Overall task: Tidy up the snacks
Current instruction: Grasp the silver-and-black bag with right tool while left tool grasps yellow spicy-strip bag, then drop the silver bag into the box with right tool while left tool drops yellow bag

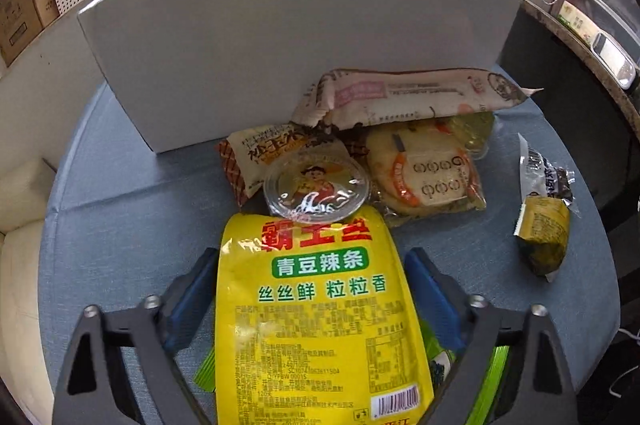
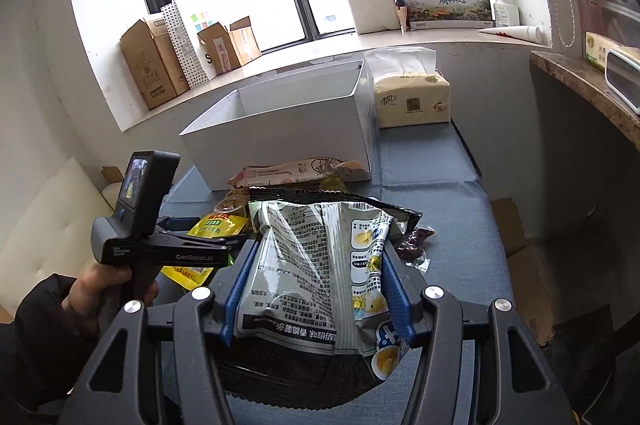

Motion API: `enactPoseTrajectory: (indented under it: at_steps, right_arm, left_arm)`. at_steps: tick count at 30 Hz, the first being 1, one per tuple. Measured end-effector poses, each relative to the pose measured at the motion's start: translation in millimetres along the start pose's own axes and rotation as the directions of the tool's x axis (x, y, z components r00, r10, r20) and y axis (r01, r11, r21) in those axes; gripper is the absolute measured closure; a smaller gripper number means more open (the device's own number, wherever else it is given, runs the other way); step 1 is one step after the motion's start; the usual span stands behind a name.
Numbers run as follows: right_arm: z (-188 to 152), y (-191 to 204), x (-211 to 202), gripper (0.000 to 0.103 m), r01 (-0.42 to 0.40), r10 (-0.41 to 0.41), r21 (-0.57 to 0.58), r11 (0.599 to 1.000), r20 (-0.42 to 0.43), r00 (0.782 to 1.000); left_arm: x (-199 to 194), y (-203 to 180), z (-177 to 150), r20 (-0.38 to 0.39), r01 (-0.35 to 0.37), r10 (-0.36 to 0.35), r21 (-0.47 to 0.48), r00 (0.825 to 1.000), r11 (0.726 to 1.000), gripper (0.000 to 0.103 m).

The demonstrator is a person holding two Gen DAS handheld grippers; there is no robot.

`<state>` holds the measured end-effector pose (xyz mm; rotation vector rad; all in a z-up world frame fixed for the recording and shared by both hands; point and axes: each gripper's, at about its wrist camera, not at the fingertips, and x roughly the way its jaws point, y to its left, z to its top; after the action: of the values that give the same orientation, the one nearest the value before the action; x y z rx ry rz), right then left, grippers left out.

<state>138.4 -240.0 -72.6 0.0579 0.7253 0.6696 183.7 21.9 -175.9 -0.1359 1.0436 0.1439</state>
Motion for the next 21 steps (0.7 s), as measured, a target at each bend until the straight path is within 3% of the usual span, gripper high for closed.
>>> enactPoseTrajectory:
  at_steps: [4, 9, 21]
  right_arm:
    - [-2, 0, 0, 0.041, -0.006, 0.006, 0.007, 1.000, -0.004, 1.000]
    - [-1, 0, 2, 0.041, -0.012, 0.012, 0.007, 1.000, -0.006, 1.000]
    - [4, 21, 15, 0.040, -0.057, 0.056, -0.043, 0.997, -0.030, 0.998]
  left_arm:
    - [-8, 4, -3, 0.005, 0.026, -0.026, -0.010, 1.000, 1.000, 0.023]
    - [-39, 16, -12, 0.065, 0.071, -0.068, -0.046, 0.996, 0.996, 0.027]
    - [-133, 38, -40, 0.219, 0.160, -0.143, -0.063, 0.965, 0.985, 0.030]
